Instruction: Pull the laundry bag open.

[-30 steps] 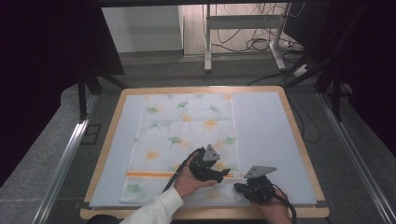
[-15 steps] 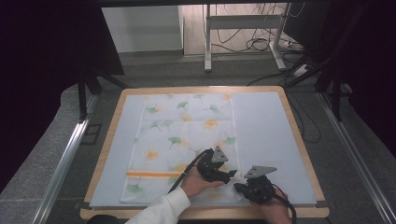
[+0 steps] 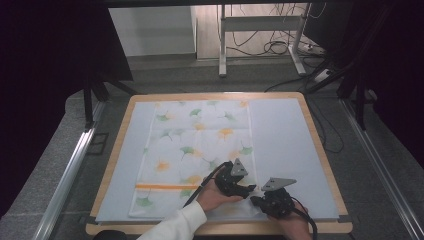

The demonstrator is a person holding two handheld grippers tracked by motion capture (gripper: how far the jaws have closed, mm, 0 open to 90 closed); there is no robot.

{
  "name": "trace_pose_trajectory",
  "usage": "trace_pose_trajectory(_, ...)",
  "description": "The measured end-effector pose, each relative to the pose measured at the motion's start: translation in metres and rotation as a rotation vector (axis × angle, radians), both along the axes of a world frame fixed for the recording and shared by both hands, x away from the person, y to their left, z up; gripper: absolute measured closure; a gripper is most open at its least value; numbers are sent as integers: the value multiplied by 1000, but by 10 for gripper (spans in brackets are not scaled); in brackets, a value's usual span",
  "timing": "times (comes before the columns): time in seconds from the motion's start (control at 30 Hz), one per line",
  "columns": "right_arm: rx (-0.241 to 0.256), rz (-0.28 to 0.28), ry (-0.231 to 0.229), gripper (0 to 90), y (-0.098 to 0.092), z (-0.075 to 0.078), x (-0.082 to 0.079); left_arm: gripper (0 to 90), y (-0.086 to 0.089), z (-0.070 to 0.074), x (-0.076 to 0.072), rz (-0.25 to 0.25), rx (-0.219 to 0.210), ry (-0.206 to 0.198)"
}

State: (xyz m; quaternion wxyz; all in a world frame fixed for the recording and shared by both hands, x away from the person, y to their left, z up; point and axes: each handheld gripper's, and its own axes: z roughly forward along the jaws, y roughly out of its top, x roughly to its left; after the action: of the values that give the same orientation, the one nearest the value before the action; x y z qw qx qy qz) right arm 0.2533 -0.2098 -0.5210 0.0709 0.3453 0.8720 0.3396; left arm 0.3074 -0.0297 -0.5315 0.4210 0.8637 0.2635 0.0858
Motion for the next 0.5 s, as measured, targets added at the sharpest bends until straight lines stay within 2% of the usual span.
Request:
trace_pose_trajectory(0.13, 2, 3, 3, 887, 0, 0, 0, 397, -1, -2, 2, -12, 8, 8)
trace_pose_trajectory(0.37, 0, 6, 3, 887, 0, 0, 0, 417, -3, -3, 1, -38, -9, 11)
trace_pose_trajectory(0.5, 3, 9, 6, 887, -1, 0, 1, 441, -4, -4, 3, -38, 0, 13)
